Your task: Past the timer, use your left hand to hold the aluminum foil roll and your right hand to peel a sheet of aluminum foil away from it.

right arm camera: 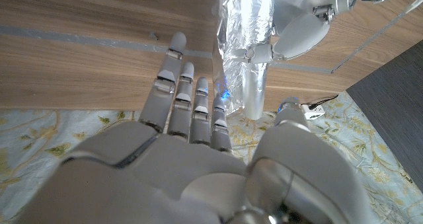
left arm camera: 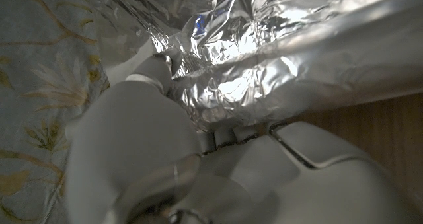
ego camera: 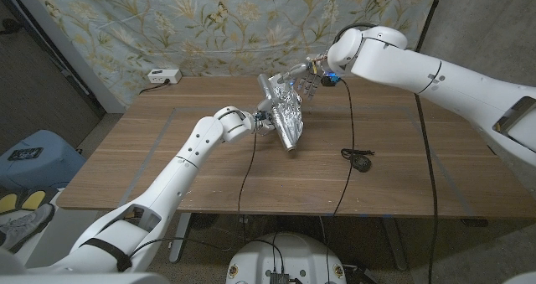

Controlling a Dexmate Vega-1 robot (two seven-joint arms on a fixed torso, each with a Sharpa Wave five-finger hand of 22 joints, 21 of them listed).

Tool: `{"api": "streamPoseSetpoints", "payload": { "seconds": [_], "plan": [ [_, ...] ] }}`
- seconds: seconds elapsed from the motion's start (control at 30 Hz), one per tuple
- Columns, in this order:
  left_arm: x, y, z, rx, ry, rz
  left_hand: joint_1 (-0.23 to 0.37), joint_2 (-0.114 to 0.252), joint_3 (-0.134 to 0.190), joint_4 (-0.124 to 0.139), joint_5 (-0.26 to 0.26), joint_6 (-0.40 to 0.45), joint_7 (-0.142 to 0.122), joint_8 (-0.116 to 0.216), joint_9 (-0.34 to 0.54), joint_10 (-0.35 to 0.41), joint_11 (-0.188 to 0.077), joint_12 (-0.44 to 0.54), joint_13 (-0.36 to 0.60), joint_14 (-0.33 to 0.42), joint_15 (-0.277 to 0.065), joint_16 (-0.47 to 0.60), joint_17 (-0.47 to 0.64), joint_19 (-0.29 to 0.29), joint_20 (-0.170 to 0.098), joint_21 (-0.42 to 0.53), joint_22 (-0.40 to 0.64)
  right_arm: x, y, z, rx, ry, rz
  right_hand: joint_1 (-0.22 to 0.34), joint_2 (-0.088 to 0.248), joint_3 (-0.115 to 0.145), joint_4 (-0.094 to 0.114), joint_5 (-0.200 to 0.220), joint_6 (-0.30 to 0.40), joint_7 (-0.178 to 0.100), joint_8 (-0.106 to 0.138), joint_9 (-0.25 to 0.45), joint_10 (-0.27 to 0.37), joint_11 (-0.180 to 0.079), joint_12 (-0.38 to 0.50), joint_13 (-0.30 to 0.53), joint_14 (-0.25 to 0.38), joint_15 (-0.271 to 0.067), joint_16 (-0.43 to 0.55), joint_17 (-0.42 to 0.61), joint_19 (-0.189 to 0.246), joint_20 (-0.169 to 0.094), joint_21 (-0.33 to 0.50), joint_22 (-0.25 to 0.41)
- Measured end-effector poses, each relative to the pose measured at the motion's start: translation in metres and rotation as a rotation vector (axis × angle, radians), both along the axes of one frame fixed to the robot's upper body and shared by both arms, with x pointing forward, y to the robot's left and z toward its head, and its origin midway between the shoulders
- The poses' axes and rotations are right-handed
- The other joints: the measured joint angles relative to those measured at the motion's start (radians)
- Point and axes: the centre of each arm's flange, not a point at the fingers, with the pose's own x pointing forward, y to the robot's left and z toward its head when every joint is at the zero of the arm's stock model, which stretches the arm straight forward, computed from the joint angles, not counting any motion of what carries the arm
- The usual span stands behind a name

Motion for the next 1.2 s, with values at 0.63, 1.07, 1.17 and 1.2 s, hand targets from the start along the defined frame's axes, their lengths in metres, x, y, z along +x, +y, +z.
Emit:
{"api": "streamPoseSetpoints", "payload": {
  "seconds": [0.63, 1.07, 1.17, 1.2],
  "plan": [
    [-0.001, -0.006, -0.001, 0.017, -0.010, -0.016, 0.000, 0.002, -0.004, 0.004, 0.008, -0.002, -0.001, 0.000, 0.000, 0.000, 0.000, -0.005, 0.000, 0.000, 0.000, -0.005, 0.003, 0.000, 0.000, 0.004, -0.002, 0.003, -0.018, 0.003, -0.007, 0.049, -0.038, 0.032, 0.005, -0.128, 0.015, 0.069, -0.011, 0.000, 0.000, 0.005, -0.023, -0.002, 0.000, 0.013, -0.029, 0.003, 0.000, 0.007, -0.015, 0.015, 0.000, 0.000],
    [-0.002, -0.007, -0.003, 0.024, -0.009, -0.009, -0.001, 0.004, -0.004, 0.004, 0.011, 0.000, -0.003, 0.000, 0.000, 0.001, -0.001, -0.009, 0.001, 0.000, 0.000, -0.005, 0.008, 0.000, 0.000, 0.004, -0.002, 0.018, -0.016, -0.005, -0.013, 0.087, -0.052, 0.041, 0.015, -0.163, 0.025, 0.077, -0.044, -0.002, 0.000, 0.005, -0.035, 0.001, 0.000, 0.013, -0.040, 0.003, 0.006, 0.011, -0.019, 0.019, 0.000, 0.000],
    [-0.003, -0.007, -0.003, 0.025, -0.010, -0.004, -0.001, 0.004, -0.004, 0.004, 0.011, 0.000, -0.003, 0.000, 0.000, 0.002, -0.002, -0.009, 0.001, 0.000, 0.000, -0.005, 0.008, 0.000, 0.000, 0.011, -0.002, 0.021, -0.014, -0.006, -0.020, 0.094, -0.056, 0.041, 0.015, -0.171, 0.027, 0.077, -0.055, -0.002, 0.000, 0.005, -0.043, 0.003, 0.000, 0.018, -0.048, 0.003, 0.006, 0.011, -0.030, 0.015, 0.000, 0.000],
    [-0.003, -0.007, -0.003, 0.025, -0.009, -0.004, -0.001, 0.004, -0.004, 0.004, 0.011, 0.000, -0.003, 0.000, 0.000, 0.002, -0.002, -0.009, 0.002, 0.000, 0.000, -0.005, 0.008, 0.000, 0.000, 0.011, -0.002, 0.022, -0.014, -0.006, -0.021, 0.095, -0.057, 0.041, 0.015, -0.177, 0.028, 0.081, -0.055, -0.002, 0.000, 0.005, -0.043, 0.003, 0.000, 0.018, -0.048, 0.003, 0.006, 0.011, -0.030, 0.015, 0.000, 0.000]
  ]
}}
